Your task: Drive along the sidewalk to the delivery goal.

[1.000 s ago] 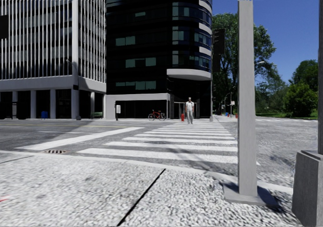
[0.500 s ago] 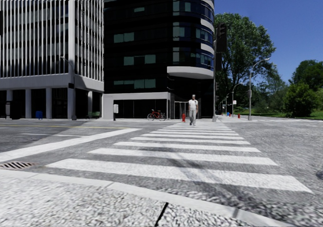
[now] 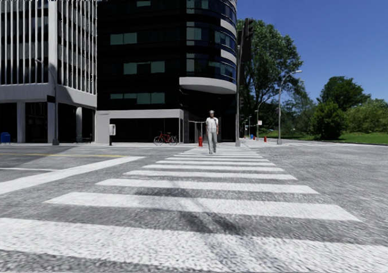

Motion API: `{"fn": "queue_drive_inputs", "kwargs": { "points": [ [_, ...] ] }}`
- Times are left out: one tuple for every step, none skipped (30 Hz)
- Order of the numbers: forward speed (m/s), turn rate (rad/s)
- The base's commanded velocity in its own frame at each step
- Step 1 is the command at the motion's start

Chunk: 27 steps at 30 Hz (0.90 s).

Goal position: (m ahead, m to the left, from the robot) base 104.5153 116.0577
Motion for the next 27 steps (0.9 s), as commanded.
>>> {"fn": "queue_drive_inputs", "kwargs": {
  "points": [
    [1.36, -0.64],
    [1.36, -0.64],
    [1.36, -0.64],
    [1.36, -0.64],
    [1.36, -0.64],
    [1.36, -0.64],
    [1.36, -0.64],
    [1.36, -0.64],
    [1.36, -0.64],
    [1.36, -0.63],
    [1.36, -0.55],
    [1.36, -0.52],
    [1.36, -0.52],
    [1.36, -0.38],
    [1.36, 0.0],
    [1.36, 0.0],
    [1.36, 0.0],
    [1.36, 0.0],
    [1.36, 0.0],
    [1.36, 0.0],
    [1.37, 0.0],
    [1.37, 0.0],
    [1.37, 0.0],
    [1.37, 0.0],
    [1.37, 0.0],
    [1.37, 0.0],
    [1.37, 0.0]
  ]
}}
